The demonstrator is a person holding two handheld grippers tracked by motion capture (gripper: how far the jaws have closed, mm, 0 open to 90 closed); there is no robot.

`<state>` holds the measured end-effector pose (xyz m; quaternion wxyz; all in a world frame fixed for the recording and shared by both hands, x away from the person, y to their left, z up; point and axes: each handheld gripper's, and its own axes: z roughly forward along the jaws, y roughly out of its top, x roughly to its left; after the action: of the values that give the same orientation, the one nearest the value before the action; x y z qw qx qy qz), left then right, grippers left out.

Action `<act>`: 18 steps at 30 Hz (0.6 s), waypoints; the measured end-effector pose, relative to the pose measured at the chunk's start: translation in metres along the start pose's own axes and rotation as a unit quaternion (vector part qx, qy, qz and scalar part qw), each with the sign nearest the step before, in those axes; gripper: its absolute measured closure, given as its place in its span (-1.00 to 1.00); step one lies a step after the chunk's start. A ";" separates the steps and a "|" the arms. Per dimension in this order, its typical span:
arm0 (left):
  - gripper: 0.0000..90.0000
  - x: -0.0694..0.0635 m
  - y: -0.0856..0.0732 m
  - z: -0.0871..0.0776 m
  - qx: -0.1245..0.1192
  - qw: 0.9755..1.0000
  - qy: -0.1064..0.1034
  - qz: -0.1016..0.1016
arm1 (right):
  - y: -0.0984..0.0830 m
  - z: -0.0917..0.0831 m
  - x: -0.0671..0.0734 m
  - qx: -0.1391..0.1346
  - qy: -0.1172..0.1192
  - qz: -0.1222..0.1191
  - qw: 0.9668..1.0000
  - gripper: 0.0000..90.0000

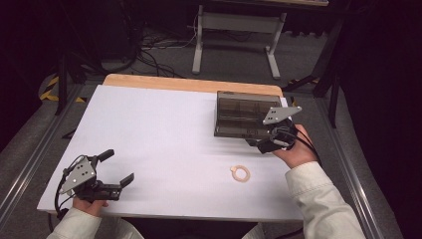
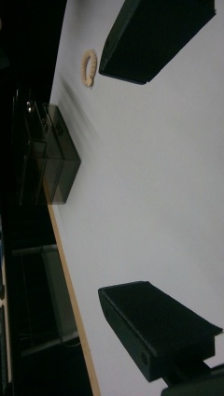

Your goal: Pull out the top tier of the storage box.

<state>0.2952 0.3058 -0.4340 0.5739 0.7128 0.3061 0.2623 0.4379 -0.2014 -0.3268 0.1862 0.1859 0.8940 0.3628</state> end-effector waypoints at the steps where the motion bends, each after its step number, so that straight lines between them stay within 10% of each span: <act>1: -1.00 0.000 0.000 0.000 0.000 1.000 0.000 0.000 | 0.000 0.000 -0.001 0.002 0.003 -0.001 1.000 -0.47; 18: -1.00 0.000 0.000 0.000 0.001 1.000 0.001 0.004 | -0.003 0.016 -0.021 0.050 0.013 -0.011 0.999 -0.38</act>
<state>0.2954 0.3060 -0.4339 0.5721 0.7144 0.3037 0.2648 0.4632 -0.2041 -0.3354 0.1686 0.1803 0.9155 0.3178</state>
